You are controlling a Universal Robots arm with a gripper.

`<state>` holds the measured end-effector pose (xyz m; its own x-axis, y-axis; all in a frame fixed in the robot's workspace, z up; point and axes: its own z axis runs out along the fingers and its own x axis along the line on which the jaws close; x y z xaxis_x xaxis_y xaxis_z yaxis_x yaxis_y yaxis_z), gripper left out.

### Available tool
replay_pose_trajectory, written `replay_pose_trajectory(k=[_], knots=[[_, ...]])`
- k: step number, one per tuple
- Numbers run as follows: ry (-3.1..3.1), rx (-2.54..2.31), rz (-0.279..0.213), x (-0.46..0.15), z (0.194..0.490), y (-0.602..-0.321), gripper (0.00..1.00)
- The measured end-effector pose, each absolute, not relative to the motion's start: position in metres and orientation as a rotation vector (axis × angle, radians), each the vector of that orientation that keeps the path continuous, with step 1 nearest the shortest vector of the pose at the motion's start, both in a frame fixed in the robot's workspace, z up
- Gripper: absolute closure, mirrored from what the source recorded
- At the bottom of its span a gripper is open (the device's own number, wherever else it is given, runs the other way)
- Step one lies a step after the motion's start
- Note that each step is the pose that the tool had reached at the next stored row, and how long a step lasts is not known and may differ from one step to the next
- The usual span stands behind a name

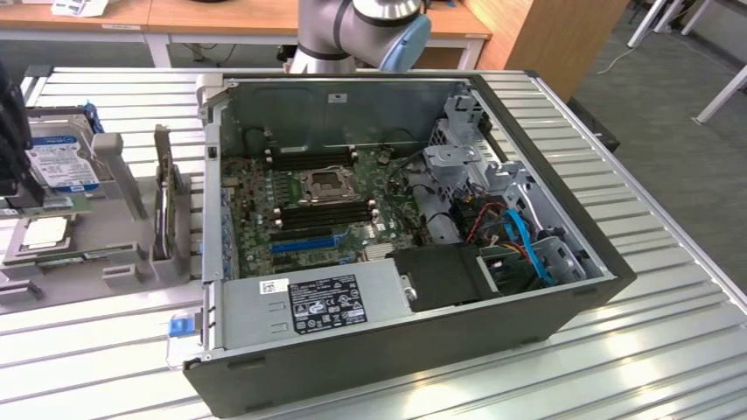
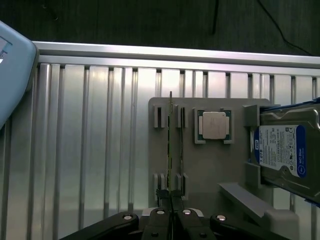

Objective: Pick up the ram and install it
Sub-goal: 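Pick up the ram and move it above insertion slot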

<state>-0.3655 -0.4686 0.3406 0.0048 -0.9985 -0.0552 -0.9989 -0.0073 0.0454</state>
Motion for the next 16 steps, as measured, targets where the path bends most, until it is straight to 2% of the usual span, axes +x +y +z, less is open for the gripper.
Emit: replay_pose_trajectory(k=[16], knots=[[2.209,-2.222,0.112,-0.365,0.372,-0.469,0.88]])
